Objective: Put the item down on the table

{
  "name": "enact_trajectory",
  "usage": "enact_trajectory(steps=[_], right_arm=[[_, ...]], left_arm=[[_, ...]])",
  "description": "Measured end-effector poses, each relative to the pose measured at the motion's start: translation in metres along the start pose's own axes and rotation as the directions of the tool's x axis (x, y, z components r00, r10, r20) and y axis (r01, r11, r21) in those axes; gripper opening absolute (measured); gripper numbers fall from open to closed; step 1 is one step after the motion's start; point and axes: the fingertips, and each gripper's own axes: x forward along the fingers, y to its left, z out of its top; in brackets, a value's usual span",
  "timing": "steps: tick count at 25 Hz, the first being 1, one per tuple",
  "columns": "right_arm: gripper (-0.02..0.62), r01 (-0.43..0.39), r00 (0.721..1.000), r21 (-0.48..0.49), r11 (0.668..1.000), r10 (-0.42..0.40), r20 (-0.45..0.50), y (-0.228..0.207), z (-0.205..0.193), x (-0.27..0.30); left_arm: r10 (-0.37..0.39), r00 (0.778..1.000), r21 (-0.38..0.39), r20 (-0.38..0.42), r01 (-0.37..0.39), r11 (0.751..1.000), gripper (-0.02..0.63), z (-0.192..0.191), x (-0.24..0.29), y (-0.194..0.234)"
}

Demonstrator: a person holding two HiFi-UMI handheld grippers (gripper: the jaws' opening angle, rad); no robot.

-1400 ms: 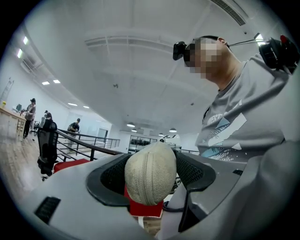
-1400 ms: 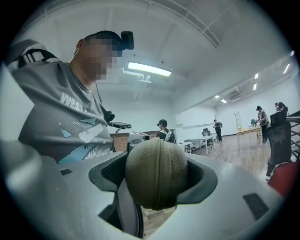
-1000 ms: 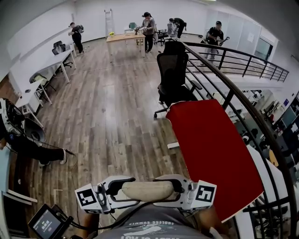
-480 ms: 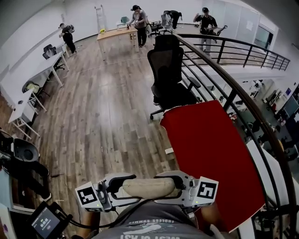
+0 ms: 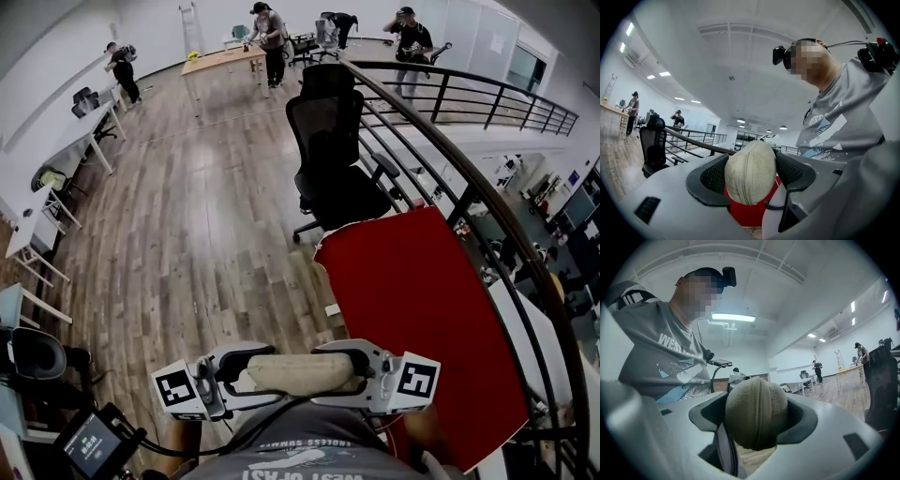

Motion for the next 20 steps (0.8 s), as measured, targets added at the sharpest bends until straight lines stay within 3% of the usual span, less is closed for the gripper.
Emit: enact_trajectory(steps=[8, 20], right_arm=[[0.270, 0.116, 0.993, 0.019, 0.993, -0.116, -0.006, -0.119, 0.016, 0.030], [0.270, 0.182, 0.983, 0.022, 0.983, -0.181, -0.013, -0.311, 0.040, 0.124]], left_arm=[[-0.110, 0.994, -0.014, 0.010, 0.110, 0.994, 0.321, 0.020, 0.000, 0.126], [-0.169, 0.986, -0.023, 0.011, 0.169, 0.985, 0.321, 0.061, -0.047, 0.334]])
